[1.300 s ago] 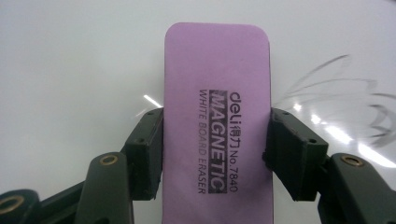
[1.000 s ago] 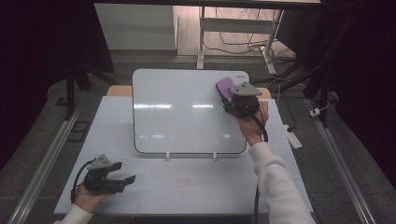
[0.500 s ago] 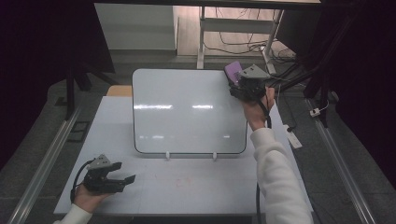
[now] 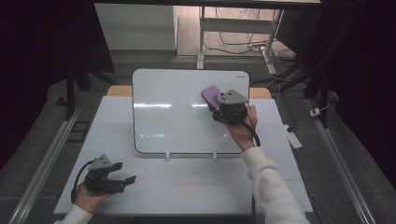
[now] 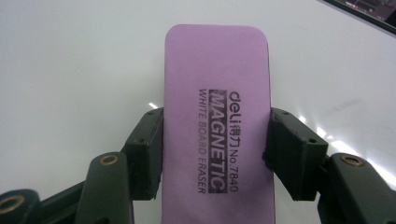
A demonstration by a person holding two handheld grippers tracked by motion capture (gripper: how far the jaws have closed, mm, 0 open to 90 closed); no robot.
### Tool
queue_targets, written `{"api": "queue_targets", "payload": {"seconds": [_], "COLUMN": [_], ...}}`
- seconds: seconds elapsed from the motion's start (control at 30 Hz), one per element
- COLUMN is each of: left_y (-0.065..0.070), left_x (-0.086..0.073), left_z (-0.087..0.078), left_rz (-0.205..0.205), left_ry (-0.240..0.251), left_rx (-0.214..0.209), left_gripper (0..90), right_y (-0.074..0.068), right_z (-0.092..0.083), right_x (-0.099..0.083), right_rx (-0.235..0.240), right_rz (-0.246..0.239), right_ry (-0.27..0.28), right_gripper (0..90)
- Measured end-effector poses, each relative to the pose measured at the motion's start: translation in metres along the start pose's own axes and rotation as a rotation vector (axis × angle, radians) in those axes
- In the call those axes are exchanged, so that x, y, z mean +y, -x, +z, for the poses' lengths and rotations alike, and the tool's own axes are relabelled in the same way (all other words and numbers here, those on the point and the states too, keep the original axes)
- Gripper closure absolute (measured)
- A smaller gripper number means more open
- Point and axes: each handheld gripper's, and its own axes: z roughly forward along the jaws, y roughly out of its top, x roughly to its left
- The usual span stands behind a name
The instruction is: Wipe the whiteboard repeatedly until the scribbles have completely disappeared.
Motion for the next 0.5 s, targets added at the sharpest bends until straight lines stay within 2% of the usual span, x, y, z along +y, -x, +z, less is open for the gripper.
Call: {"api": "queue_targets", "payload": {"seconds": [0.03,0.07,0.3,0.37,0.5], "left_y": [0.0,0.0,0.0,0.0,0.0], "left_x": [0.0,0.0,0.0,0.0,0.0], "left_z": [0.0,0.0,0.001,0.001,0.0], "left_rz": [0.0,-0.001,-0.002,-0.001,-0.002], "left_ry": [0.001,0.001,-0.004,-0.004,0.0], "left_rx": [0.0,0.0,-0.003,-0.003,-0.001], "left_gripper": [19.3,19.3,19.3,19.3,19.3], "right_y": [0.01,0.01,0.05,0.057,0.065], "right_z": [-0.002,-0.002,-0.009,-0.009,-0.008], "right_x": [0.001,0.001,0.006,0.008,0.015], "right_rx": [-0.025,-0.025,-0.125,-0.14,-0.178], "right_rz": [0.014,0.014,0.098,0.114,0.106], "right_ry": [-0.003,-0.003,0.009,0.011,0.012], "right_gripper": [41.1,41.1,41.0,41.0,41.0]}}
